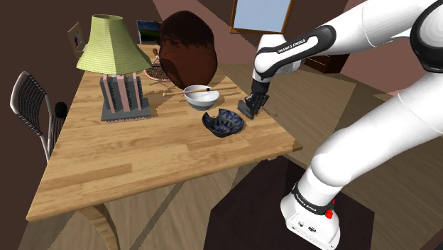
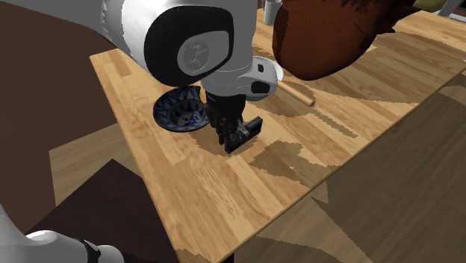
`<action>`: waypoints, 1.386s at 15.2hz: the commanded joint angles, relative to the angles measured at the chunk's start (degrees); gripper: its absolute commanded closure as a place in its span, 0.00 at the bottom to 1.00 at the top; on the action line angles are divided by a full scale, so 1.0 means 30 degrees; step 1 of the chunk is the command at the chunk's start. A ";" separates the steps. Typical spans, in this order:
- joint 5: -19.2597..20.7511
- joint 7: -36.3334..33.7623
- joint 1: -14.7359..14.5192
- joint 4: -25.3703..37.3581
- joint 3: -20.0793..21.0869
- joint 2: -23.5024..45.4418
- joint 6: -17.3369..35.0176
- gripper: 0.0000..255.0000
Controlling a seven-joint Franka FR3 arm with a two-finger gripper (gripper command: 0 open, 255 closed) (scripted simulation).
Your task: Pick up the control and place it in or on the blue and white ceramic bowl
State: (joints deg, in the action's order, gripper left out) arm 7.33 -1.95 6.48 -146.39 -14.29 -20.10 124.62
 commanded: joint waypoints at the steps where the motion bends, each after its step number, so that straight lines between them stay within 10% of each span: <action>1: -0.0001 -0.0006 0.0002 0.0344 0.0055 -0.0278 -0.0626 1.00; 21: -0.0275 -0.0480 -0.0218 0.3649 0.0890 -0.2196 -0.5871 1.00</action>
State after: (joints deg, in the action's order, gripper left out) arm 6.73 -2.61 6.11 -135.37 -12.25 -26.15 107.55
